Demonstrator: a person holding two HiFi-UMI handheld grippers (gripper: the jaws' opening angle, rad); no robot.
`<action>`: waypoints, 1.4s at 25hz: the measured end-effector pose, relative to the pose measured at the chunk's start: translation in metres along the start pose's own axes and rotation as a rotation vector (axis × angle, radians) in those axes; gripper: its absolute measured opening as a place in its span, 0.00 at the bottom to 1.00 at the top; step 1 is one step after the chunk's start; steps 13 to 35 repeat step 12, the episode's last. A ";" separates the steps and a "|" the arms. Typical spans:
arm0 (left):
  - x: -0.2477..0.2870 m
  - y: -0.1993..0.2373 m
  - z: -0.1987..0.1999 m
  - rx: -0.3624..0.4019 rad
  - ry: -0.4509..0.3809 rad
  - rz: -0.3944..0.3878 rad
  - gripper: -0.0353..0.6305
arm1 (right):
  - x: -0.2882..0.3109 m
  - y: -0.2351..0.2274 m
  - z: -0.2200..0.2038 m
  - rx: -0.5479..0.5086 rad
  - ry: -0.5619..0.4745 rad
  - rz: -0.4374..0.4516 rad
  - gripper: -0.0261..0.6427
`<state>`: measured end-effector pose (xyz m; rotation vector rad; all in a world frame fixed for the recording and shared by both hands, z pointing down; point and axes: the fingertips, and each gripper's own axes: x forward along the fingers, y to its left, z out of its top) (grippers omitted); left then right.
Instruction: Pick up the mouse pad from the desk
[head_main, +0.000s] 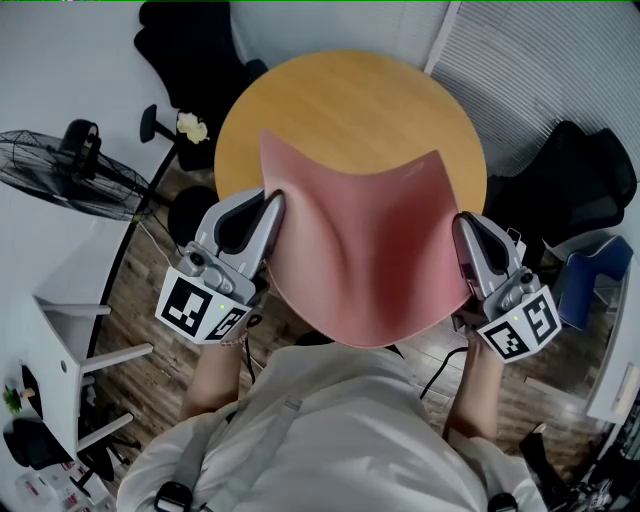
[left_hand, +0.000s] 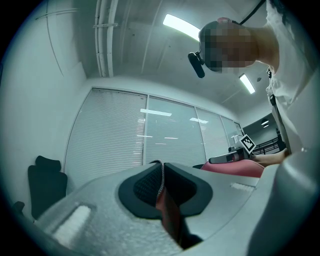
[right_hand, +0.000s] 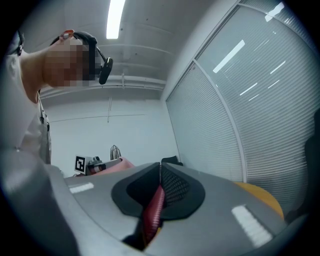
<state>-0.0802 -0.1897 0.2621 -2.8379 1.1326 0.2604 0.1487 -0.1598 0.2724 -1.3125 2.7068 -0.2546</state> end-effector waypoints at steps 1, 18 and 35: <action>0.000 0.000 0.000 -0.001 0.000 0.000 0.08 | 0.000 0.000 0.000 0.000 0.000 0.000 0.06; 0.000 0.005 0.000 -0.007 0.001 -0.001 0.08 | 0.005 -0.001 0.000 -0.009 0.004 -0.008 0.06; 0.000 0.005 0.000 -0.007 0.001 -0.001 0.08 | 0.005 -0.001 0.000 -0.009 0.004 -0.008 0.06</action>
